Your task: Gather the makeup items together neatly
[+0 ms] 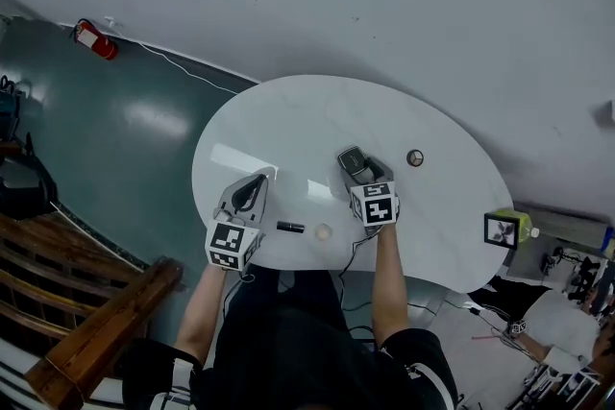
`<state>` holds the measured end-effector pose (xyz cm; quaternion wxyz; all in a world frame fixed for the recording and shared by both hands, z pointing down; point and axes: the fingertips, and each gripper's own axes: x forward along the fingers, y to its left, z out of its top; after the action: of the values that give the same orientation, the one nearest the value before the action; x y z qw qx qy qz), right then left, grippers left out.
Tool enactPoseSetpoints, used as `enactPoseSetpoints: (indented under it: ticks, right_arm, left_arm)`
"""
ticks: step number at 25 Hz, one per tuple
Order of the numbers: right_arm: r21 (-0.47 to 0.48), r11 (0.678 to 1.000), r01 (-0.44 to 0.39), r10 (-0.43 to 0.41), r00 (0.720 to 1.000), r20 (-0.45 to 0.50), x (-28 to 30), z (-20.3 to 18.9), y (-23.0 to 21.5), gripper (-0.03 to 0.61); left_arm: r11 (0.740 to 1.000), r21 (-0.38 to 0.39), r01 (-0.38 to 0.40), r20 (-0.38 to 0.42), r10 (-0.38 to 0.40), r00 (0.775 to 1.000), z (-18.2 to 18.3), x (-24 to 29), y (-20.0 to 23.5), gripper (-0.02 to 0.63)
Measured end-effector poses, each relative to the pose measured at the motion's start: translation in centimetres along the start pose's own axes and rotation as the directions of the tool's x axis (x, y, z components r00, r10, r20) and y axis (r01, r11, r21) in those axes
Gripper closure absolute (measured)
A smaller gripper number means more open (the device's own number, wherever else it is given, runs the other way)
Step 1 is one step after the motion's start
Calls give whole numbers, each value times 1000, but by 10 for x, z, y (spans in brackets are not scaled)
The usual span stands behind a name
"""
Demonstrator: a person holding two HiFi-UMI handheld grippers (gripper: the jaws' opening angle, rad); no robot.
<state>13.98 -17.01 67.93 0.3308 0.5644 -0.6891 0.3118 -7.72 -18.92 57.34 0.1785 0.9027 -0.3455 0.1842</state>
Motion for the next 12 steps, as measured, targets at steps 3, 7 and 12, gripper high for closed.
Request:
enactPoseSetpoints:
  ticks: [3, 7, 12]
  right_arm:
    - [18, 1000, 21, -21, 1000, 16, -20, -4, 4, 276]
    - [48, 997, 66, -68, 997, 45, -51, -9, 9, 276]
    - [95, 987, 128, -136, 987, 80, -92, -25, 21, 276]
  left_arm:
    - [1000, 13, 20, 4, -21, 1000, 3, -11, -6, 597]
    - [998, 40, 57, 17, -58, 998, 10, -24, -12, 597]
    - [990, 74, 124, 20, -125, 992, 6, -47, -28, 597]
